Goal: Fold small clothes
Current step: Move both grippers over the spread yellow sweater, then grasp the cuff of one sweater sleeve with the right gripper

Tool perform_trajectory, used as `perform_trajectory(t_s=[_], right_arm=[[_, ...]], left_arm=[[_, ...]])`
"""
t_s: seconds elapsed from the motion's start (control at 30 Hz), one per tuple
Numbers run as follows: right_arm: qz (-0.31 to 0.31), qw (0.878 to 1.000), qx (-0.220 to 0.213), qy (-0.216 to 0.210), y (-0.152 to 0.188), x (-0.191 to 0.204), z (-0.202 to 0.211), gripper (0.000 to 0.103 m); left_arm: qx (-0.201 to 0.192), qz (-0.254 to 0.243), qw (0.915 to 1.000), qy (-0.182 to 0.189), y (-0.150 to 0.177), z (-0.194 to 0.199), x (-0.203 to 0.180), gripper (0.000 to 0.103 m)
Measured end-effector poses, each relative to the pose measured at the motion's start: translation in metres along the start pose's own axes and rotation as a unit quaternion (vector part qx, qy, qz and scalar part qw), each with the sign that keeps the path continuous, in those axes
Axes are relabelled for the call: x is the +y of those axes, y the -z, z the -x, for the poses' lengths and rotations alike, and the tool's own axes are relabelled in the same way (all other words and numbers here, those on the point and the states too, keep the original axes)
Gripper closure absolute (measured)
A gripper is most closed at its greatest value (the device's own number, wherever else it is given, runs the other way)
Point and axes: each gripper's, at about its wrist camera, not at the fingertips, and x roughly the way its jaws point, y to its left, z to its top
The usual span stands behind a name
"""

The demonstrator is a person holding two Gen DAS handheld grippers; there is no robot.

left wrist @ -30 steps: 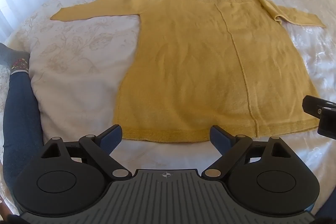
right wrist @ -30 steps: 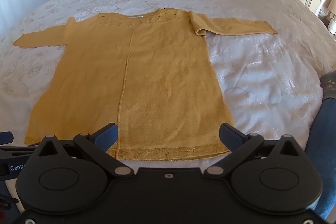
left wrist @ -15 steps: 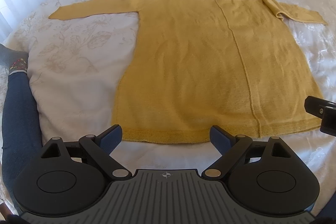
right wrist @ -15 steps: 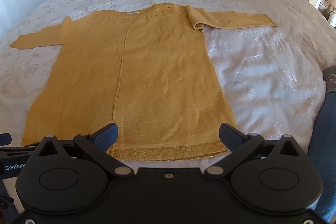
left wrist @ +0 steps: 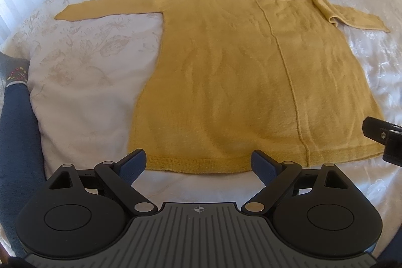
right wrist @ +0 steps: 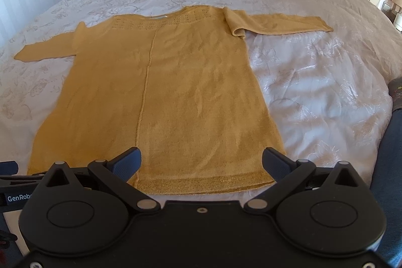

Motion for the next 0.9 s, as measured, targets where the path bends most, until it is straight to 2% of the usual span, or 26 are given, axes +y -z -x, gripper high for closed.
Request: perform_trajectory(t_s=[0.1, 0.23, 0.3, 0.57, 0.63, 0.77, 0.9], right_arm=[[0.001, 1.000, -0.013, -0.003, -0.001, -0.001, 0.000, 0.001], [-0.001, 1.000, -0.025, -0.005, -0.004, -0.006, -0.006, 0.002], [-0.006, 1.000, -0.024, -0.009, -0.006, -0.009, -0.011, 0.008], [-0.014, 1.000, -0.022, -0.013, -0.007, -0.019, -0.031, 0.009], [-0.018, 0.999, -0.018, -0.022, -0.008, -0.022, -0.038, 0.012], [-0.038, 0.997, -0.019, -0.070, -0.011, -0.034, -0.054, 0.016], [-0.038, 0.998, -0.008, -0.044, -0.028, -0.051, -0.073, 0.018]], left_arm=[[-0.006, 0.007, 0.9999, 0.009, -0.002, -0.003, 0.006, 0.017], [-0.011, 0.010, 0.9999, 0.008, -0.011, -0.010, 0.014, 0.033], [-0.009, 0.016, 0.9997, 0.014, -0.016, -0.014, 0.018, 0.034], [-0.001, 0.037, 0.9992, 0.013, -0.030, -0.036, 0.030, 0.034], [0.000, 0.038, 0.9992, 0.014, -0.033, -0.042, 0.032, 0.036], [-0.034, 0.057, 0.9970, 0.040, -0.035, -0.050, 0.040, 0.041], [-0.067, 0.096, 0.9907, 0.070, -0.043, -0.060, 0.055, 0.041]])
